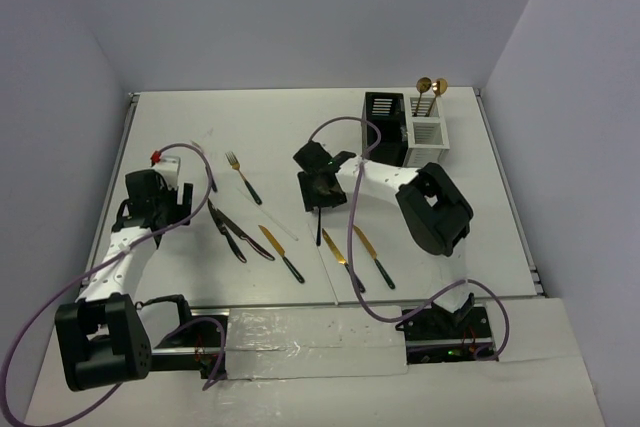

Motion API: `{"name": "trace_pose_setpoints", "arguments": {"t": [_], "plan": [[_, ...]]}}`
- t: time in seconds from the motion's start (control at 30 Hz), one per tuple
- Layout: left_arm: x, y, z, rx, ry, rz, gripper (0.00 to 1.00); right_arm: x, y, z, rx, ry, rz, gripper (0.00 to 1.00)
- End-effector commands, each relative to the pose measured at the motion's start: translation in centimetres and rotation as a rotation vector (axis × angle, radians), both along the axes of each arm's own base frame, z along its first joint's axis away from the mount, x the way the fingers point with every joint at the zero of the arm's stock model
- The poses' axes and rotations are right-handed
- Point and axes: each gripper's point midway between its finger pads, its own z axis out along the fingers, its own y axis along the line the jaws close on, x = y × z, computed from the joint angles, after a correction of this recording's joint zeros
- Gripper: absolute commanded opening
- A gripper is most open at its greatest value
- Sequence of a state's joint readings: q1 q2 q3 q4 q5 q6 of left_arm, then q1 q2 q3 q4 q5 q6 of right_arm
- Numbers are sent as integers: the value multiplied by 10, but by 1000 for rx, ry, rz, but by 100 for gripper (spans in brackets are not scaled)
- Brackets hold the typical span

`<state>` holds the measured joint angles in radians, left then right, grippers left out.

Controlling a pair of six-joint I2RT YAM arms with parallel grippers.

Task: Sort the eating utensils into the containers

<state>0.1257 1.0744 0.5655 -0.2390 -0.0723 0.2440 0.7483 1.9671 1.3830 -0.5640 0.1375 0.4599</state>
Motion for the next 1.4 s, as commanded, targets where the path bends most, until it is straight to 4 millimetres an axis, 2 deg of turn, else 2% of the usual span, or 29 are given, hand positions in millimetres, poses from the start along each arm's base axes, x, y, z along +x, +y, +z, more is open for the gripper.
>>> {"name": "trace_pose_setpoints", "arguments": {"t": [0.0, 0.07, 0.23, 0.33, 0.37, 0.53, 0.57, 0.67, 0.77, 0.83, 0.87, 0.9, 0.93, 0.97, 1.07, 1.1, 1.13, 1.17, 1.2, 1.23, 1.27, 1.37], "plan": [[10, 4, 9, 9, -74, 13, 95, -2, -1, -15, -49, 19, -19, 66], [9, 9, 7, 25, -67, 40, 95, -2, -3, -20, -61, 24, -23, 62], [10, 9, 10, 26, -81, 46, 95, -2, -4, -24, -89, 26, -27, 61], [10, 10, 14, 34, -99, 47, 95, 1, -6, -25, -104, 10, -44, 49], [10, 10, 16, 35, -107, 49, 95, 2, -6, -25, -101, 4, -49, 38], [10, 8, 21, 29, -124, 40, 95, 10, -4, -23, -92, -37, -59, 12], [10, 8, 22, 28, -130, 39, 95, 14, -4, -21, -99, -52, -62, 1], [8, 9, 22, 33, -131, 43, 95, 24, 5, -14, -77, -82, -60, 0], [7, 12, 23, 41, -136, 54, 95, 38, 18, 3, -23, -138, -59, 0], [6, 12, 24, 41, -143, 54, 95, 43, 32, 25, 57, -188, -38, 0], [6, 12, 26, 42, -146, 52, 95, 52, 43, 40, 117, -248, -30, 0], [7, 12, 27, 42, -151, 52, 95, 54, 45, 60, 161, -295, -27, 0], [6, 12, 26, 42, -149, 54, 95, 58, 47, 72, 182, -339, -27, 0], [6, 12, 27, 40, -151, 53, 95, 68, 52, 93, 226, -413, -21, 0], [7, 11, 29, 40, -157, 52, 95, 82, 48, 161, 303, -622, -25, 0], [6, 11, 29, 40, -156, 52, 95, 81, 41, 190, 334, -697, -30, 0], [7, 11, 29, 40, -159, 52, 95, 83, 37, 208, 337, -759, -30, 0], [7, 12, 30, 40, -162, 53, 95, 88, 34, 239, 355, -864, -11, 0], [8, 11, 31, 40, -167, 51, 95, 84, 26, 266, 374, -942, -8, 0], [7, 12, 31, 40, -167, 53, 95, 84, 19, 282, 371, -1006, -7, 0], [8, 11, 33, 41, -171, 51, 95, 89, 7, 311, 363, -1124, -29, 0], [8, 13, 35, 46, -180, 56, 95, 101, -40, 359, 327, -1316, -125, 0]]}}
